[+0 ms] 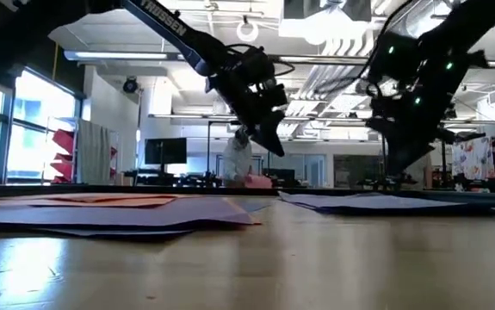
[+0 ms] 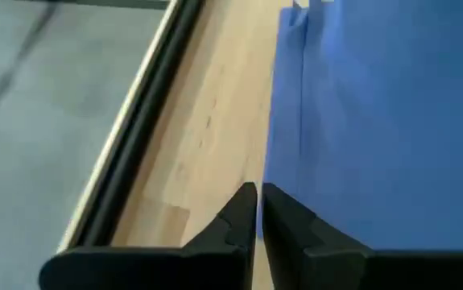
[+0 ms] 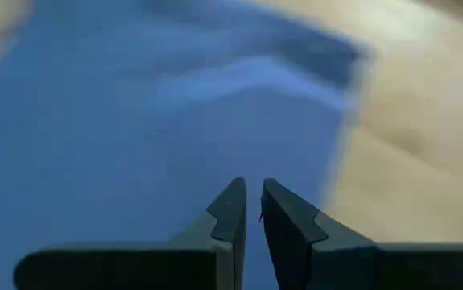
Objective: Organize paper
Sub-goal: Stack the blue paper on top of the blue paper
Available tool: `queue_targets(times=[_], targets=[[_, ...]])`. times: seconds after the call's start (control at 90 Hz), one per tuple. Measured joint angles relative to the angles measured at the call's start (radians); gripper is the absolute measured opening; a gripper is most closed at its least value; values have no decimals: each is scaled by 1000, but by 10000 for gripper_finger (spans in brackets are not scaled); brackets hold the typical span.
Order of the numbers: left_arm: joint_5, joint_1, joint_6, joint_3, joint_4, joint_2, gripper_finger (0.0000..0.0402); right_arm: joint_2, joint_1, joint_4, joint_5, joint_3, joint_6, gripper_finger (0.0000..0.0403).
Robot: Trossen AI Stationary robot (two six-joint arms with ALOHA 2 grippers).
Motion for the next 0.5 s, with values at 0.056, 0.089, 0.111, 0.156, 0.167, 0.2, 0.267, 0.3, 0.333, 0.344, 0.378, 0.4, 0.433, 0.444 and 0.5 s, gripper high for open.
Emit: queue_targets(times=[0.056, 0.089, 0.111, 0.156, 0.167, 0.2, 0.267, 0.3, 0.333, 0.344, 0.378, 0.4, 0.433, 0.444, 0.5], targets=[[46, 5, -14, 24, -6, 16, 0, -17, 61, 34, -118, 0, -63, 27], [56, 3, -15, 33, -6, 22, 0, -18, 101, 52, -187, 0, -96, 27], [56, -1, -14, 40, -7, 26, 0, -17, 131, 66, -221, 0, -113, 27], [56, -6, -12, 59, -5, 36, 0, -8, 184, 105, -268, 0, -128, 27], [57, -8, -12, 64, -5, 38, 0, -4, 197, 114, -278, 0, -130, 27], [61, -11, -14, 79, -5, 47, 0, 9, 234, 140, -297, 0, -132, 27], [66, -21, -23, 103, -7, 67, 0, 47, 303, 174, -320, 0, -117, 27], [65, -27, -23, 109, -11, 75, 0, 70, 336, 188, -332, 0, -112, 27], [62, -34, -23, 112, -17, 85, 0, 95, 367, 197, -341, 0, -101, 27], [61, -37, -23, 112, -18, 86, 0, 103, 378, 198, -343, 0, -95, 27], [58, -42, -23, 113, -19, 90, 0, 128, 408, 201, -349, 0, -82, 27], [58, -46, -23, 113, -22, 91, 0, 145, 427, 204, -353, 0, -71, 27], [58, -51, -23, 113, -27, 91, 0, 173, 456, 214, -359, 0, -58, 27], [58, -53, -22, 114, -27, 91, 0, 182, 465, 217, -360, 0, -52, 27], [55, -61, -22, 116, -30, 89, 0, 227, 503, 227, -352, 0, -39, 27]])
